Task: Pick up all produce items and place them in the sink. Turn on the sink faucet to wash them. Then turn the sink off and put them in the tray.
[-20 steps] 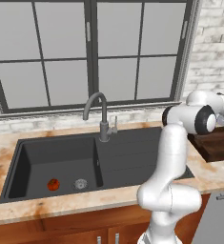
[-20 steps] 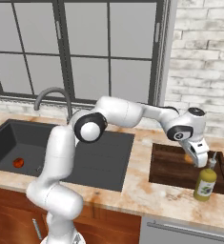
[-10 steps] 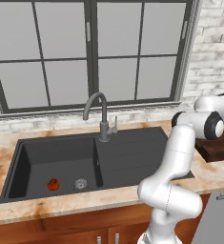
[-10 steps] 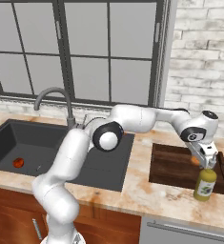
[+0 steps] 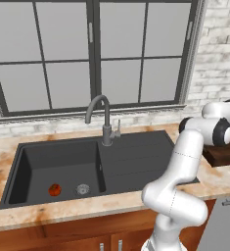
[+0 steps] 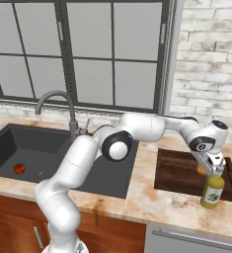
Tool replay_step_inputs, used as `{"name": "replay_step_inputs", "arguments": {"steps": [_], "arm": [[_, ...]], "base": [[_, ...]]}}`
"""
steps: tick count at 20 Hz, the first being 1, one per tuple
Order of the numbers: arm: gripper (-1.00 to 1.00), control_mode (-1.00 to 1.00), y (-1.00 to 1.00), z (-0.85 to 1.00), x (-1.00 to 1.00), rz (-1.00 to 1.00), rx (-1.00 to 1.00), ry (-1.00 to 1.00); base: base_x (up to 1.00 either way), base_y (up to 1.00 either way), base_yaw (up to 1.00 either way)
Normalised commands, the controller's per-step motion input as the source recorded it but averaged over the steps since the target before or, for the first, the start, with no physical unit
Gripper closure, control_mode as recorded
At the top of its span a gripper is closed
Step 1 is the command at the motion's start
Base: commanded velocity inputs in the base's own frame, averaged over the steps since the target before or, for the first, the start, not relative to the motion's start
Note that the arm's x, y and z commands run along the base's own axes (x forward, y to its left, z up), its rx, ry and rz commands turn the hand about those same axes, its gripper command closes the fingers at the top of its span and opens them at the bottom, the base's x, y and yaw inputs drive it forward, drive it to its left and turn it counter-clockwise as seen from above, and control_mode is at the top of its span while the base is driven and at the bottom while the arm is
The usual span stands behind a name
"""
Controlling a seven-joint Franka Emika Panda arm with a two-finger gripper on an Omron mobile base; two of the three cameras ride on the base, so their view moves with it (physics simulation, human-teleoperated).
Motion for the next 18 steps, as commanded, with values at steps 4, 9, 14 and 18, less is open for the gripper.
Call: {"name": "replay_step_inputs", "arguments": {"steps": [4, 9, 14, 18], "arm": [[-1.0, -1.0, 0.06, 0.03, 0.0, 0.0, 0.0, 0.0], [-1.0, -1.0, 0.07, 0.09, -0.01, 0.0, -0.01, 0.0], [-1.0, -1.0, 0.14, 0.34, -0.12, -0.01, -0.06, 0.0], [-1.0, -1.0, 0.36, 0.47, -0.23, -0.01, -0.11, 0.0]], "base": [[0.0, 0.0, 0.0], [0.0, 0.0, 0.0], [0.0, 0.0, 0.0], [0.0, 0.0, 0.0]]}}
